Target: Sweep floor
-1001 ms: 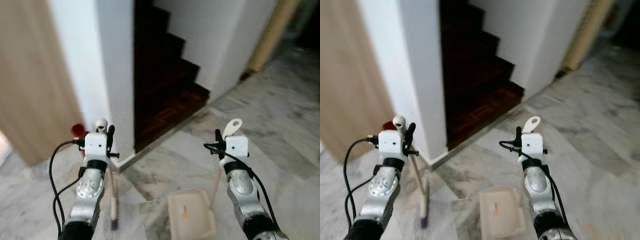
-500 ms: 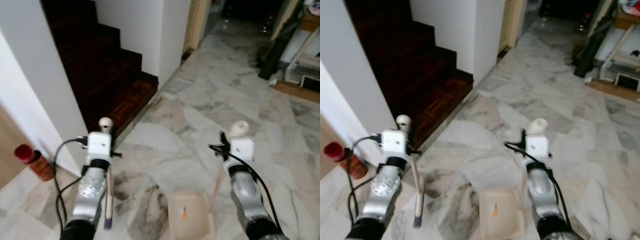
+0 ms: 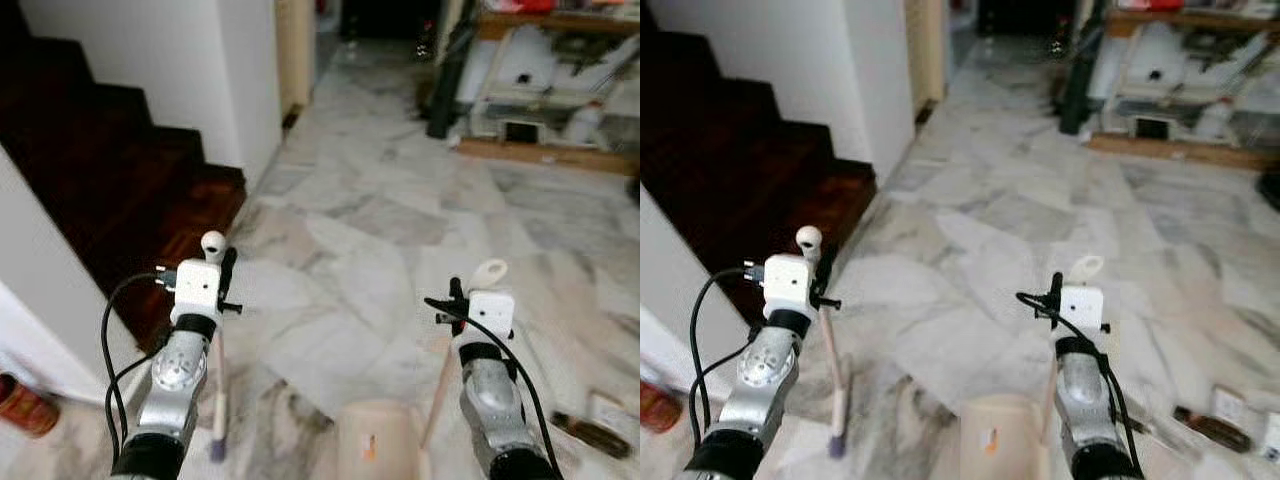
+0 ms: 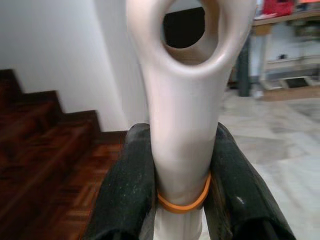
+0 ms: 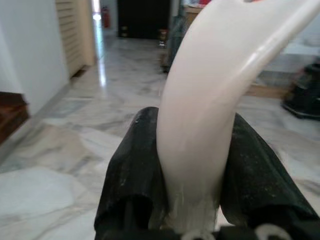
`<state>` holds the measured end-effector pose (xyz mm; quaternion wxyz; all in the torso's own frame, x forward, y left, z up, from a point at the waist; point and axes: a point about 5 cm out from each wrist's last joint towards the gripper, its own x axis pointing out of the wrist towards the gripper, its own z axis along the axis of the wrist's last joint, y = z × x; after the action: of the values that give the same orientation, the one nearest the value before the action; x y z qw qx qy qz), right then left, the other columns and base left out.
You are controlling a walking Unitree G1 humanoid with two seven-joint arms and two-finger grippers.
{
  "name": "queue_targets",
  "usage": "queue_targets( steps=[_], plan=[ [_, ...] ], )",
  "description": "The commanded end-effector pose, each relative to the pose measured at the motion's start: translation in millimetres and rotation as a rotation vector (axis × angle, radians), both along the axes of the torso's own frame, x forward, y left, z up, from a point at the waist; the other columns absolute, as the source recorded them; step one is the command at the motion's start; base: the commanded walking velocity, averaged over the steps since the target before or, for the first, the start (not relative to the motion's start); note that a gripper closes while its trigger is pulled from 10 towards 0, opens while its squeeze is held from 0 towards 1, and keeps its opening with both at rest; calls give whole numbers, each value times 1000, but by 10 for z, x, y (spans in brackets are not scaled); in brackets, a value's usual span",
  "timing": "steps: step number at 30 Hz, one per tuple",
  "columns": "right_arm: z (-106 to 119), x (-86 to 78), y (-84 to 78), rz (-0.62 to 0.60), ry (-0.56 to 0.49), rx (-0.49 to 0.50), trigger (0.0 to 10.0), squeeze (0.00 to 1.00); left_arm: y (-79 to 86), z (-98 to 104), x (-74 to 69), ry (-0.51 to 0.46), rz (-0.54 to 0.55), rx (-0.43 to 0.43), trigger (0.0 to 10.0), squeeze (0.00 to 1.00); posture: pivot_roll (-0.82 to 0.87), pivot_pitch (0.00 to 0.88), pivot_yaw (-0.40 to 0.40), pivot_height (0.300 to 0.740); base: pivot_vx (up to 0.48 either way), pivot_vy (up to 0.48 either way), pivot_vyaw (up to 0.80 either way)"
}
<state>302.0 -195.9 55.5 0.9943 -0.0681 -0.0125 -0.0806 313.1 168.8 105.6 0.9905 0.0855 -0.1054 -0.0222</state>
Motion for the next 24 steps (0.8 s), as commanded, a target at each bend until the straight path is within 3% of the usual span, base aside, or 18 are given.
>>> queue_targets(
  steps=[1,11,20,24],
  plan=[
    [72,21,-38,-10,-41,6,10000,0,-42,66,33,-33,-19,7,10000,0,28,0,40,740,0,0,-781],
    [147,81,-7,20,-62,-6,10000,0,-85,43,22,-33,-22,-3,10000,0,32,0,16,740,0,0,-781],
    [248,125,-14,35,-104,-21,10000,0,-92,57,36,-44,-1,2,10000,0,31,0,1,740,0,0,0],
    [262,127,-11,41,-109,-24,10000,0,-85,58,38,-46,12,-1,10000,0,33,0,-2,740,0,-334,0]
  ],
)
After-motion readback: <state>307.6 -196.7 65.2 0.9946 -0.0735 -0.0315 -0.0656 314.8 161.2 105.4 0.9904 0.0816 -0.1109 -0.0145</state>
